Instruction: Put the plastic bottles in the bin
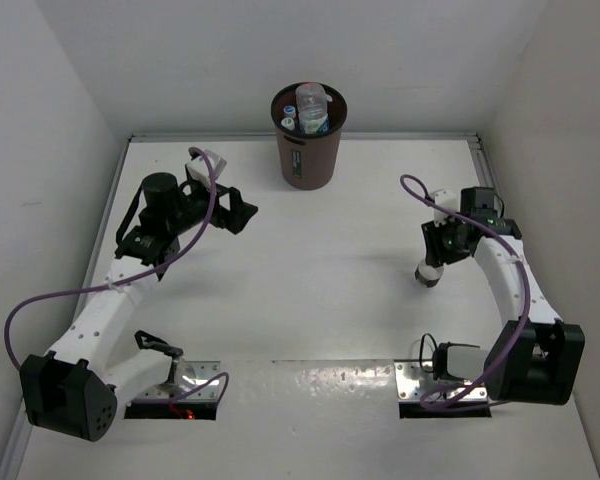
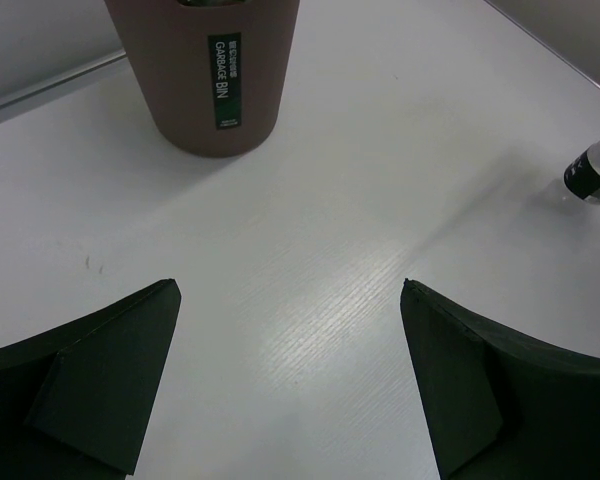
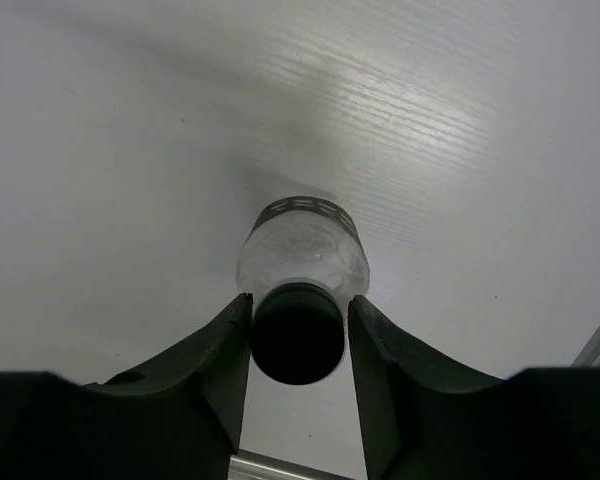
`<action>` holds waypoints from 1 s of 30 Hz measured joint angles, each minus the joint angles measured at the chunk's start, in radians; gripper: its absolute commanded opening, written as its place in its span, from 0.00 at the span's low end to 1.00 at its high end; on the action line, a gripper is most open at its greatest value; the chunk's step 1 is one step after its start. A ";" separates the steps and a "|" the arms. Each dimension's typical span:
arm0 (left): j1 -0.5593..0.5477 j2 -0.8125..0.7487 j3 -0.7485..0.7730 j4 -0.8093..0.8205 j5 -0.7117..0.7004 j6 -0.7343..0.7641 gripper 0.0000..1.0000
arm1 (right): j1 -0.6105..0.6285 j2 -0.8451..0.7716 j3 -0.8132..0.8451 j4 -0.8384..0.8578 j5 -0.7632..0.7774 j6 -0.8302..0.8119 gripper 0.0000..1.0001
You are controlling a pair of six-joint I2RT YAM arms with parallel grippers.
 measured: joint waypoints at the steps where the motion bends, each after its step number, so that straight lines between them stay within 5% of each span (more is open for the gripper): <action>1: 0.000 0.000 0.000 0.000 -0.002 0.000 0.99 | 0.002 0.000 0.000 0.001 0.000 0.001 0.37; 4: 0.000 0.000 0.000 0.000 -0.003 0.000 0.99 | 0.007 0.003 0.000 0.006 0.000 0.001 0.22; 12: 0.000 0.000 0.000 0.000 -0.006 0.000 0.99 | 0.010 0.008 0.063 -0.032 -0.018 0.008 0.03; 17: 0.000 0.005 0.000 0.000 -0.006 0.000 0.99 | 0.041 0.108 0.422 -0.030 -0.084 0.092 0.00; 22: 0.000 0.055 0.027 -0.002 -0.007 0.000 0.99 | 0.082 0.295 0.845 0.184 -0.153 0.258 0.00; 30: 0.000 0.097 0.064 0.011 -0.007 -0.009 0.99 | 0.224 0.608 1.182 0.534 -0.156 0.418 0.00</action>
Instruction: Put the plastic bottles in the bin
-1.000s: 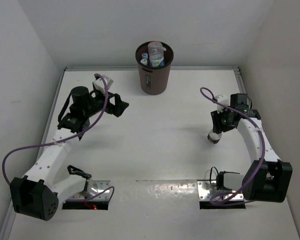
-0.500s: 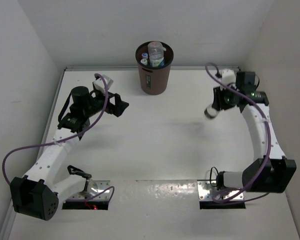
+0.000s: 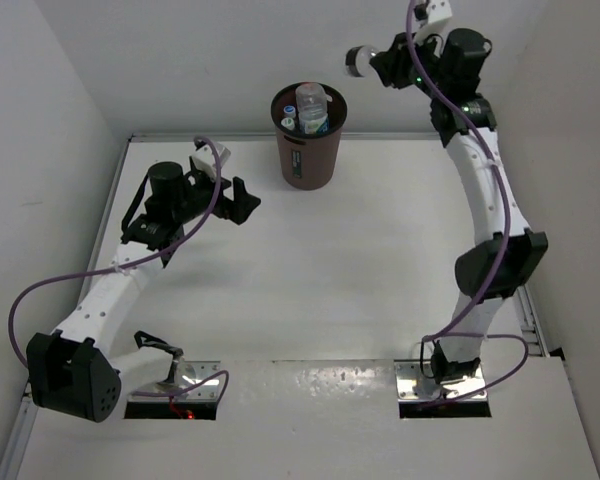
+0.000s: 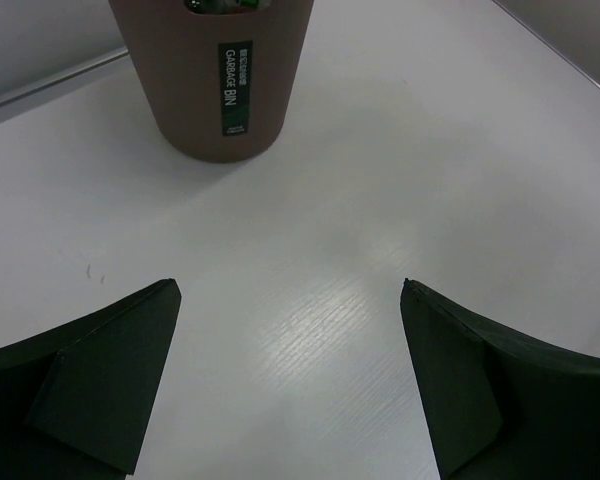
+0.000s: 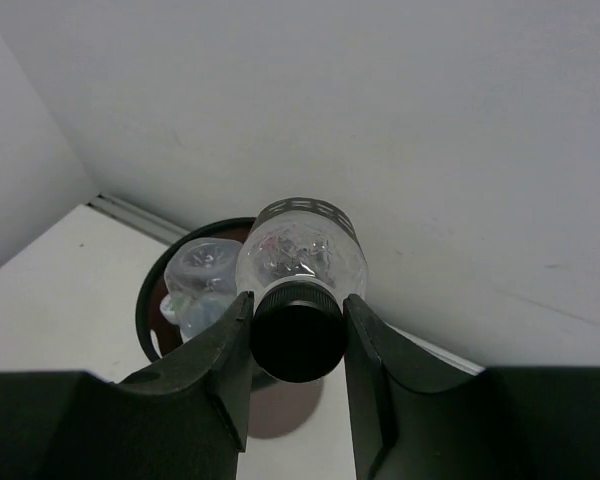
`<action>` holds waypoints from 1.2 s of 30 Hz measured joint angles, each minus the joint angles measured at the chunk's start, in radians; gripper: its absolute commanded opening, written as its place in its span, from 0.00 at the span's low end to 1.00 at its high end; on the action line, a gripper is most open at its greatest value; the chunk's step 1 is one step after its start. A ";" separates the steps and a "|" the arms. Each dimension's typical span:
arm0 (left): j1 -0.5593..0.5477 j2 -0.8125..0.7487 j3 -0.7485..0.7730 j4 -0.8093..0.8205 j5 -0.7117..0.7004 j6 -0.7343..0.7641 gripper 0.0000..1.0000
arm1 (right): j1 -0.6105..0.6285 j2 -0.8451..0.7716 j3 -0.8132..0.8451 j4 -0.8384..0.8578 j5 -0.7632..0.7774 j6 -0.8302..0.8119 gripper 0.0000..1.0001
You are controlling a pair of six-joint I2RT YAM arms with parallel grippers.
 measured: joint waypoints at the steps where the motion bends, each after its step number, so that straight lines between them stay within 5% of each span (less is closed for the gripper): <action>1: 0.000 0.001 0.000 0.001 0.000 0.000 0.99 | 0.015 0.030 0.005 0.025 0.000 0.010 0.00; 9: 0.000 0.003 0.005 0.000 -0.008 0.001 0.99 | 0.097 0.200 -0.005 0.098 0.034 0.026 0.00; 25: 0.000 0.004 0.016 -0.018 -0.034 0.001 0.99 | 0.200 0.248 -0.021 0.105 0.166 -0.152 0.00; 29: 0.000 0.006 0.050 -0.053 -0.060 0.003 0.99 | 0.216 0.257 -0.021 0.086 0.214 -0.191 0.18; 30: 0.000 0.007 0.062 -0.061 -0.064 0.005 0.99 | 0.217 0.258 -0.023 0.080 0.221 -0.193 0.40; 33: 0.000 0.010 0.084 -0.071 -0.076 0.008 0.99 | 0.217 0.257 -0.028 0.069 0.207 -0.187 0.71; 36: 0.000 0.010 0.086 -0.077 -0.087 0.008 0.99 | 0.217 0.256 -0.050 0.051 0.164 -0.164 0.80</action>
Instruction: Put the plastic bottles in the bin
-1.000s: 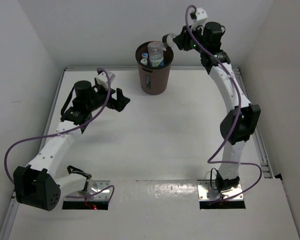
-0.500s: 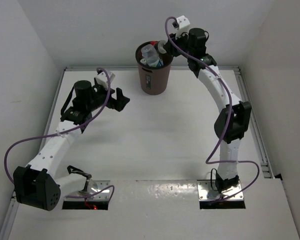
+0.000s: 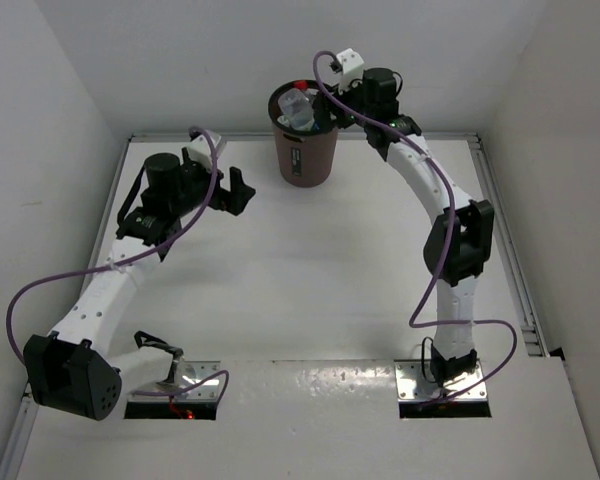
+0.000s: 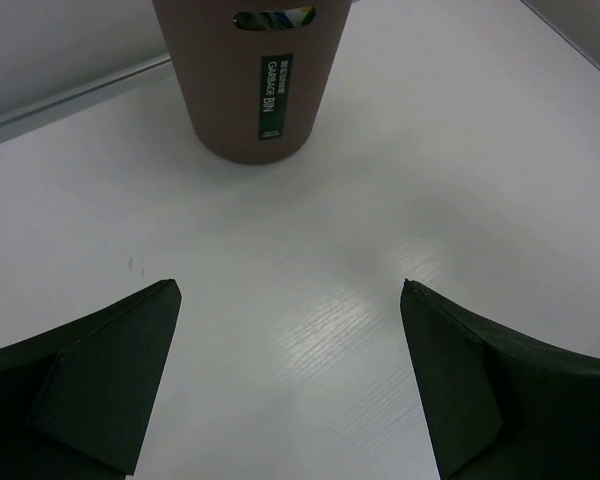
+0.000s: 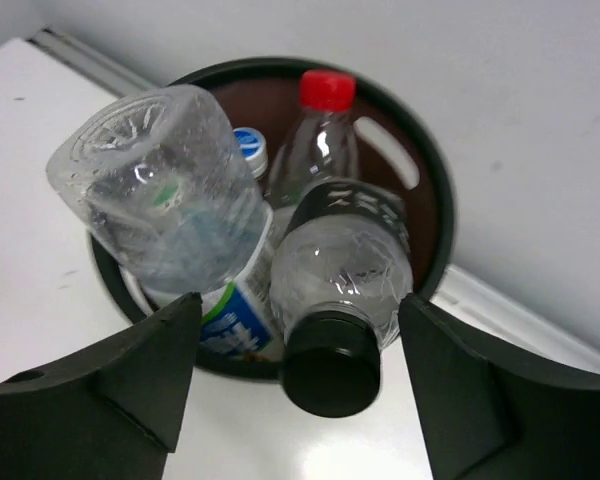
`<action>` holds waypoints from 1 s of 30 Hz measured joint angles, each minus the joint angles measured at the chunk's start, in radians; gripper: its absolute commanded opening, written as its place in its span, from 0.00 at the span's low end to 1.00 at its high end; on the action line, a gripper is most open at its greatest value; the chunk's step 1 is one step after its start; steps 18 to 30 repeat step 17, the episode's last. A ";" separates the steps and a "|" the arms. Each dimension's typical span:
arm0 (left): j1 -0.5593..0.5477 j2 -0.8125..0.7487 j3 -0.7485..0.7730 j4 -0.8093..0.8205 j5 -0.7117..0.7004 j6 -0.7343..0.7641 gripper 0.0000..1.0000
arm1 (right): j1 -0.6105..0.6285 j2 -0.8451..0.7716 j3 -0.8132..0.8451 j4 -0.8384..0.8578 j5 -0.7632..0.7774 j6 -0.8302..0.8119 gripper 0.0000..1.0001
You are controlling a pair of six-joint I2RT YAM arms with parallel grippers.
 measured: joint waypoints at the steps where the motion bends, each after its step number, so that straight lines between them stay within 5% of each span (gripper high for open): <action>1: 0.000 0.000 0.000 -0.003 -0.005 -0.003 0.99 | 0.000 -0.002 -0.006 -0.008 -0.015 0.008 0.81; 7: 0.009 0.008 0.043 -0.065 -0.080 -0.030 0.99 | 0.000 -0.066 -0.006 -0.046 -0.101 0.111 0.87; 11: 0.010 0.068 0.203 -0.181 -0.183 -0.030 0.99 | -0.012 -0.171 0.021 -0.053 -0.126 0.170 0.88; 17: 0.027 0.098 0.308 -0.295 -0.338 -0.031 0.99 | -0.188 -0.486 -0.092 -0.068 -0.143 0.203 0.88; 30: 0.027 0.098 0.308 -0.295 -0.338 -0.031 0.99 | -0.188 -0.486 -0.092 -0.068 -0.143 0.203 0.88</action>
